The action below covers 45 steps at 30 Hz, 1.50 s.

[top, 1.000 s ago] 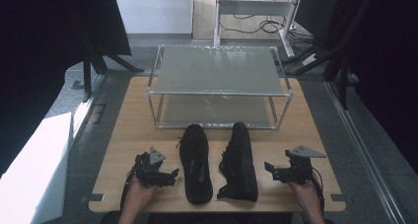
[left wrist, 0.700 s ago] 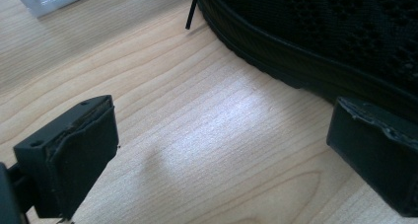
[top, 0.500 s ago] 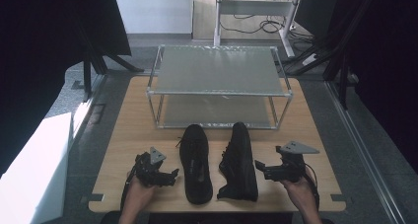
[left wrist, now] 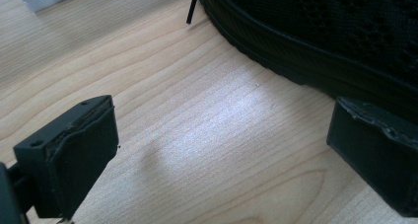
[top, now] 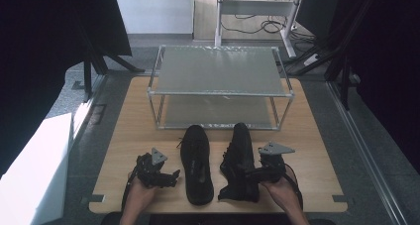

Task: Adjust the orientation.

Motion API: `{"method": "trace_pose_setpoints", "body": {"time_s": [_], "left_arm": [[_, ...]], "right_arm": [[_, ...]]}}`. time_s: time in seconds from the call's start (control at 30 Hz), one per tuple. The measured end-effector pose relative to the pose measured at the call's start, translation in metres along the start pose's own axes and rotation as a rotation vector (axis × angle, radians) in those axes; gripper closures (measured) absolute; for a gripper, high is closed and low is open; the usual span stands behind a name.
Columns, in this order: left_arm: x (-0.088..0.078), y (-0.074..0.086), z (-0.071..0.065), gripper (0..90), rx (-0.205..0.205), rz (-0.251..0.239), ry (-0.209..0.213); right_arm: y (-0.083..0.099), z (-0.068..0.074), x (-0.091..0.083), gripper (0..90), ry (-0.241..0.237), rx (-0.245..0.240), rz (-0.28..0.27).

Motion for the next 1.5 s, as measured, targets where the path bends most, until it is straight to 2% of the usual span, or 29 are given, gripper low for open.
{"method": "trace_pose_setpoints", "body": {"time_s": [0.1, 0.23, 0.47, 0.63, 0.9, 1.2, 1.5], "left_arm": [[0.0, 0.0, 0.0, 0.0, 0.0, 0.002, 0.0], [0.0, 0.0, 0.0, 0.0, 0.002, 0.002, 0.0], [-0.001, 0.001, 0.002, 0.0, -0.002, 0.003, -0.002], [-0.001, 0.001, 0.002, 0.0, -0.003, 0.002, -0.004], [0.0, 0.001, 0.002, 0.0, 0.0, 0.006, -0.005], [0.0, 0.002, 0.002, 0.0, 0.002, 0.01, -0.006], [0.0, 0.002, 0.002, 0.0, 0.003, 0.012, -0.005]], "right_arm": [[0.001, -0.003, -0.002, 0.0, 0.019, -0.034, 0.013], [0.003, -0.006, -0.003, 0.0, 0.007, -0.017, 0.011], [0.004, -0.014, -0.014, 0.0, 0.014, 0.004, 0.001], [0.004, -0.02, -0.022, 0.0, 0.034, 0.001, -0.007], [0.007, -0.034, -0.038, 0.0, 0.066, 0.036, -0.031], [0.01, -0.047, -0.05, 0.0, 0.09, 0.057, -0.023], [0.018, -0.062, -0.061, 0.7, 0.107, 0.1, -0.019]]}}
Point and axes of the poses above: each handheld gripper's, and its own axes: x roughly forward along the jaws, y roughly out of its underside, z roughly to its left, the point moved 7 cm from there along x, roughly forward along the jaws, and after that the axes turned 2 degrees about -z, right-handed, at the moved point
